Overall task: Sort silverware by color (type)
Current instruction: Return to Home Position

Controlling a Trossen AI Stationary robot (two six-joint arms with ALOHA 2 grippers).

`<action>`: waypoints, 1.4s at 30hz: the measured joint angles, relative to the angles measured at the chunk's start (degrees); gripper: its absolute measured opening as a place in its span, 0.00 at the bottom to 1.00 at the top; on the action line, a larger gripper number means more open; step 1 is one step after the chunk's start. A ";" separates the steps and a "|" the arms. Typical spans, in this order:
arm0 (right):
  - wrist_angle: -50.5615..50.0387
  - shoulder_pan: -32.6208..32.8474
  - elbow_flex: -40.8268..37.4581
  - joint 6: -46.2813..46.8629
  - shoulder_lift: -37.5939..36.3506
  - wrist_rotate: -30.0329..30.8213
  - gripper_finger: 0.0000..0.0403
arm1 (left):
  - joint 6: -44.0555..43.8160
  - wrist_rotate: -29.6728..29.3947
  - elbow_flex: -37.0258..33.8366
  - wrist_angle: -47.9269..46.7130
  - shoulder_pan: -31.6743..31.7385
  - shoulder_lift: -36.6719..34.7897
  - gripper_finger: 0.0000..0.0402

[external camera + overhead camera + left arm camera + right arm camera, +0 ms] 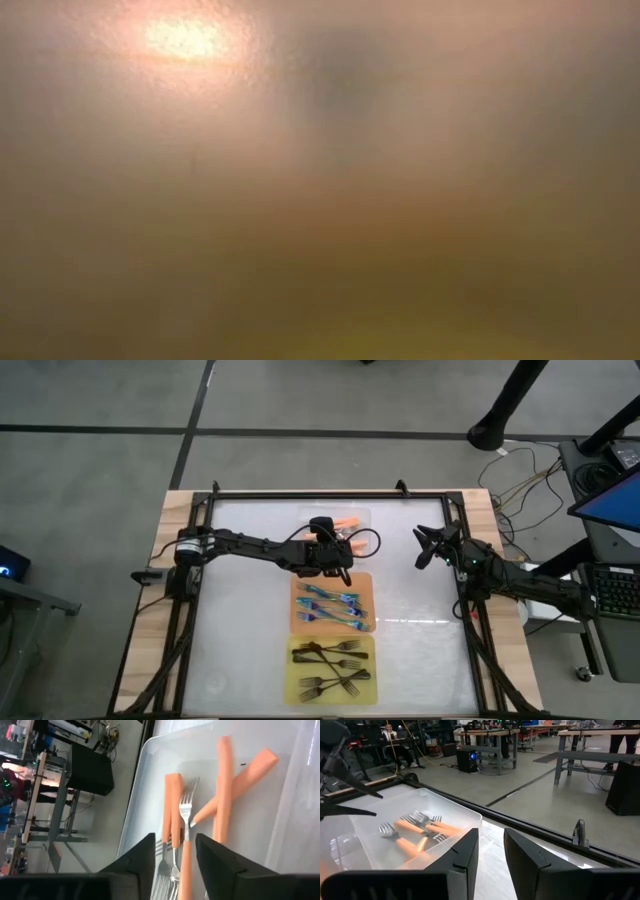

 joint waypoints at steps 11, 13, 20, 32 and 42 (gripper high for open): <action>0.00 0.00 0.00 0.00 0.00 -0.01 0.21 | -13.70 -0.42 -6.87 0.79 -2.74 -10.66 0.39; 0.00 0.00 0.00 0.00 0.00 0.01 0.21 | -13.65 -0.43 -11.89 2.24 -3.14 -14.82 0.39; 0.00 0.00 0.00 0.00 0.00 -0.01 0.21 | -14.01 -0.48 -36.36 19.57 -3.72 -31.48 0.39; 0.00 0.00 0.00 0.00 0.00 -0.01 0.21 | -13.33 -0.66 -68.22 64.61 -3.85 -43.11 0.39; 0.00 0.00 0.00 0.00 0.00 0.01 0.21 | -13.30 -0.70 -76.11 82.71 -3.85 -43.04 0.39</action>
